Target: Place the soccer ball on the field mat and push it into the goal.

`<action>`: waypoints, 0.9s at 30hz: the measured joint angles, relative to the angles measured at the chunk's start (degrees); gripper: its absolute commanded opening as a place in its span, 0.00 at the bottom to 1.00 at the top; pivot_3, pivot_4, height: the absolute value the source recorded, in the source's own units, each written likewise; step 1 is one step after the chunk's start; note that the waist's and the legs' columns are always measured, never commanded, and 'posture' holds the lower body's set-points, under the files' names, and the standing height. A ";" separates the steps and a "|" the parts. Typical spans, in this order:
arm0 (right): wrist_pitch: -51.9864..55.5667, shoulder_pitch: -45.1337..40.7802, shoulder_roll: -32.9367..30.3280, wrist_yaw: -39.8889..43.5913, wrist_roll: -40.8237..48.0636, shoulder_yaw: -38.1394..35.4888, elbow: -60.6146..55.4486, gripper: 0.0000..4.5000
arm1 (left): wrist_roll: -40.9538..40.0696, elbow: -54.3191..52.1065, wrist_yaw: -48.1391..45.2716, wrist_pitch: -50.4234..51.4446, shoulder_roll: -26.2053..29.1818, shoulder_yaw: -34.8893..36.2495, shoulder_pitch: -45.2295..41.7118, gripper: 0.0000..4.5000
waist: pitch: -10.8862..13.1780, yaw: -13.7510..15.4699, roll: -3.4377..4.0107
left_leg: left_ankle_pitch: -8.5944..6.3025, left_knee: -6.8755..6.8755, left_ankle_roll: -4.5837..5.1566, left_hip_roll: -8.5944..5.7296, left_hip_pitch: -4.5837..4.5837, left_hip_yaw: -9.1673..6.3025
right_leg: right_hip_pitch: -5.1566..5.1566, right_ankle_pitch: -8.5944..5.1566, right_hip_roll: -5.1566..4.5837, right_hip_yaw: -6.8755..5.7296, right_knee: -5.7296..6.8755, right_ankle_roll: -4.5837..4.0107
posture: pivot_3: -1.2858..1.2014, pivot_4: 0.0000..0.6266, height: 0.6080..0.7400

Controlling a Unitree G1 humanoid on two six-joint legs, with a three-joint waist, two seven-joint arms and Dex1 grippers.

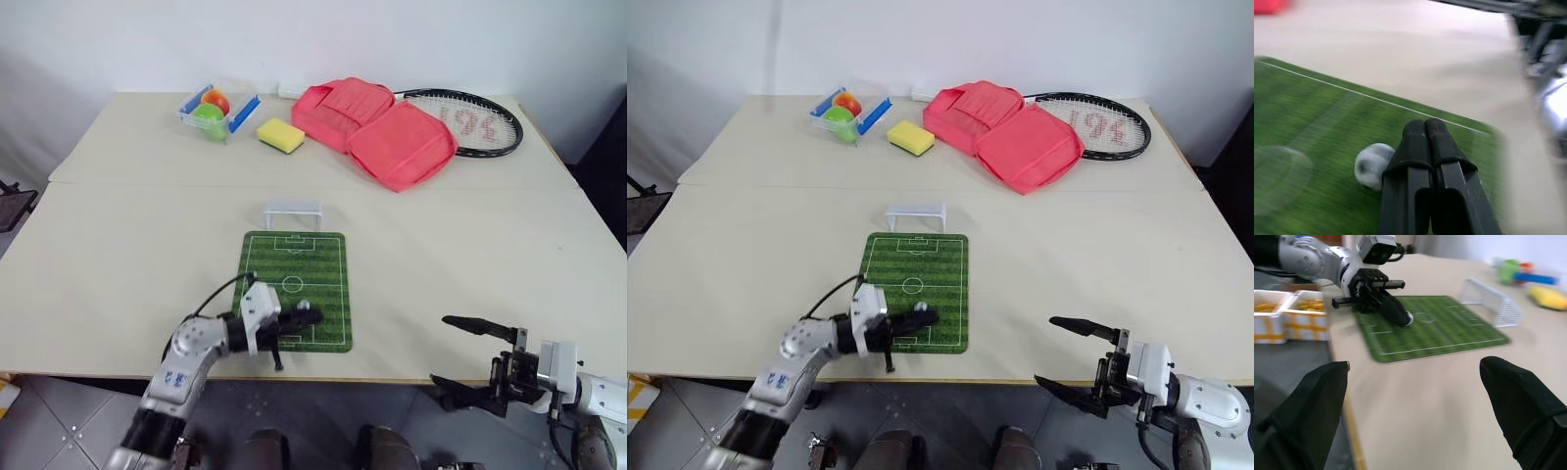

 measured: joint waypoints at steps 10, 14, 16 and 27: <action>3.32 -2.12 6.03 -15.11 -4.02 2.89 -4.50 1.00 | -0.41 7.85 -1.23 -7.93 1.53 4.90 -7.94 0.01 | -0.01 -0.61 0.02 | -0.01 -0.13 0.01 0.03 0.03 0.10 | -0.10 0.01 0.04 0.08 0.01 0.00 | 0.52 0.24 1.00; 4.28 -4.04 7.13 -19.45 -4.08 2.93 -4.49 1.00 | -4.94 0.44 -5.76 -6.39 8.48 9.64 4.60 0.01 | -0.01 -1.17 0.03 | -0.02 -0.34 0.02 0.04 0.04 0.14 | -0.16 0.01 0.04 0.12 -0.08 0.00 | 0.52 0.24 1.00; 4.11 -4.83 7.03 -20.00 -4.25 2.82 -4.20 1.00 | -7.10 -2.37 -7.91 -5.65 11.27 11.93 11.13 0.01 | 0.00 -1.25 0.03 | -0.03 -0.34 0.04 0.06 0.04 0.14 | -0.17 0.01 0.04 0.12 -0.10 0.00 | 0.52 0.24 1.00; 2.29 -10.39 7.01 -22.45 -5.77 2.71 1.29 1.00 | -10.23 -6.23 1.36 -4.05 14.07 29.08 23.44 0.01 | 0.00 -0.41 0.03 | -0.07 -0.35 0.07 0.06 0.04 0.15 | -0.17 0.01 0.04 0.15 -0.09 0.00 | 0.52 0.24 1.00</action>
